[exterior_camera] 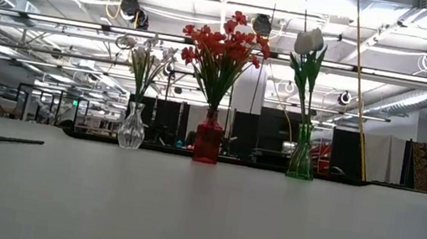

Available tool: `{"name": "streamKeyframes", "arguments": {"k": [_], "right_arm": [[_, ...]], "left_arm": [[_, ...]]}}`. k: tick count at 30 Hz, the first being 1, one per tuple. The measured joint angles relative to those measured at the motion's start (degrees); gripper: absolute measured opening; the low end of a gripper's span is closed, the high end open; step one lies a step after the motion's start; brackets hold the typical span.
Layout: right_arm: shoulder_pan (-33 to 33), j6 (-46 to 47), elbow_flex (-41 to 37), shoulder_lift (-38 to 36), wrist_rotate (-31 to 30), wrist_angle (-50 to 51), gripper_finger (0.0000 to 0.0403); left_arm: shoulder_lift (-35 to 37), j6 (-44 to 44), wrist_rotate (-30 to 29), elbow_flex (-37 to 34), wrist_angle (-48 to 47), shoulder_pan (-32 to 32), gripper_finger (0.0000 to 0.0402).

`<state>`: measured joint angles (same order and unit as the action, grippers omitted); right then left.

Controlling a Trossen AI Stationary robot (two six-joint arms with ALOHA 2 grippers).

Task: Sort flowers into vase by color
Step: Put the top white flowers into the transparent vase

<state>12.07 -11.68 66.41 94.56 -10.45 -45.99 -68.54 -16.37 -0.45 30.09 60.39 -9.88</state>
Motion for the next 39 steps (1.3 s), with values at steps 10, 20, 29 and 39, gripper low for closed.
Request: {"name": "streamKeyframes", "arguments": {"k": [10,20,29,39], "right_arm": [[0.02,3.37,1.28,-3.60,-5.67,12.83,0.0005],[-1.63,14.61,9.53,-2.52,-7.68,36.82,0.0003],[-3.20,17.07,9.62,-1.81,-7.54,38.78,0.0003],[-4.00,17.05,9.64,-0.89,-7.24,40.08,0.0004]], "left_arm": [[11.79,1.41,-11.74,0.02,-16.36,0.10,0.0165],[14.38,12.19,-7.15,0.04,-19.16,0.04,0.0281],[9.56,12.57,-8.98,4.17,-20.52,0.45,0.0286],[2.35,6.77,-10.29,8.48,-20.32,2.79,0.0277]]}}
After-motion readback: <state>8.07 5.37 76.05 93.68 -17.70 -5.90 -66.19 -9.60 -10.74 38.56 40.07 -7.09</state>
